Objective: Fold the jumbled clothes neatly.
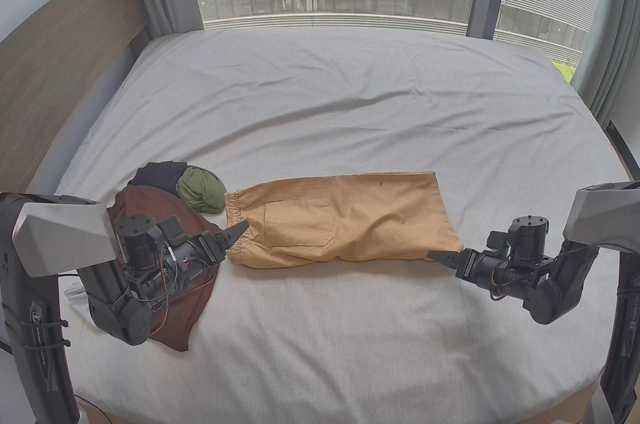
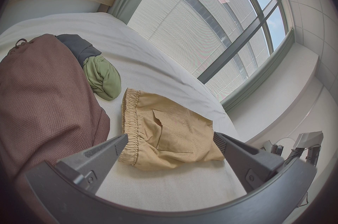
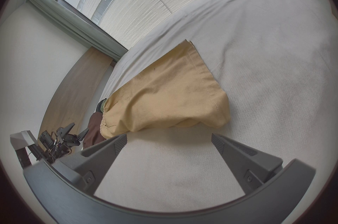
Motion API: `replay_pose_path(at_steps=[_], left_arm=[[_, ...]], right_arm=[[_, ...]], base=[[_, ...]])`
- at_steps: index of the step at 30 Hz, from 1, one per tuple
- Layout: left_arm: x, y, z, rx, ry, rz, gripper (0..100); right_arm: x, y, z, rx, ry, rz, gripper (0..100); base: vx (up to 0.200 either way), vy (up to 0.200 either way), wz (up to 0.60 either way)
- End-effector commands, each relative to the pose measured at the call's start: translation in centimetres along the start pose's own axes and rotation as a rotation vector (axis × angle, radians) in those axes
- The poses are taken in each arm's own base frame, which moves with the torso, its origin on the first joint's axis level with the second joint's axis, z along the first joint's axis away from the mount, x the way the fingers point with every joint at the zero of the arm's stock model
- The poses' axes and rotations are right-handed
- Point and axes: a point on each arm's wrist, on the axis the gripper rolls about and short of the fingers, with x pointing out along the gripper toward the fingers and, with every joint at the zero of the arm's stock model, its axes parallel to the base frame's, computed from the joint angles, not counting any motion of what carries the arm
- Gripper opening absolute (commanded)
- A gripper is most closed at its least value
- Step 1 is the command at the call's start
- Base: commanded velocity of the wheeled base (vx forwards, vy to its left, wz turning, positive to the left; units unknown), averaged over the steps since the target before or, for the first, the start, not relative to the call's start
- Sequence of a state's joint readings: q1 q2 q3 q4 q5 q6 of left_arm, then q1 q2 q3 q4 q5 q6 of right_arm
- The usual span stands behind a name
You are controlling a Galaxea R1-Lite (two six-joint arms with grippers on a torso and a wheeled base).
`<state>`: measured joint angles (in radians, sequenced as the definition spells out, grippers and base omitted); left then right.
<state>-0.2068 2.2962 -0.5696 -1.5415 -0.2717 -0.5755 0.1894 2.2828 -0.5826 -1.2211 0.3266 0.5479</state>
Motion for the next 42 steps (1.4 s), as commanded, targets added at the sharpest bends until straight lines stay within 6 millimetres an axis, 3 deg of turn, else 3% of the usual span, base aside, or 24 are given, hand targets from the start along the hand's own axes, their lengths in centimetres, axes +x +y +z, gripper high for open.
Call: replay_pose_path(at_steps=[1,15,29,42], left_arm=[[0.2,0.3,-0.4,-0.003,0.010,0.007,100],[0.5,0.5,-0.6,-0.003,0.013,0.005,100],[1.0,0.7,-1.1,-0.002,0.020,0.006,100],[1.0,0.7,-1.0,-0.002,0.019,0.007,100]], right_arm=[[1.0,-0.8,-0.9,0.026,0.027,-0.012,100],[5.3,-2.3,-1.3,0.122,0.003,0.003,100],[7.0,-2.6,0.2,0.162,-0.158,0.038,100],[8.4,-3.1,0.0,0.153,-0.188,0.064,100]], base=[[0.000,0.000,0.00],[0.000,0.000,0.00],[0.000,0.000,0.00],[0.000,0.000,0.00]])
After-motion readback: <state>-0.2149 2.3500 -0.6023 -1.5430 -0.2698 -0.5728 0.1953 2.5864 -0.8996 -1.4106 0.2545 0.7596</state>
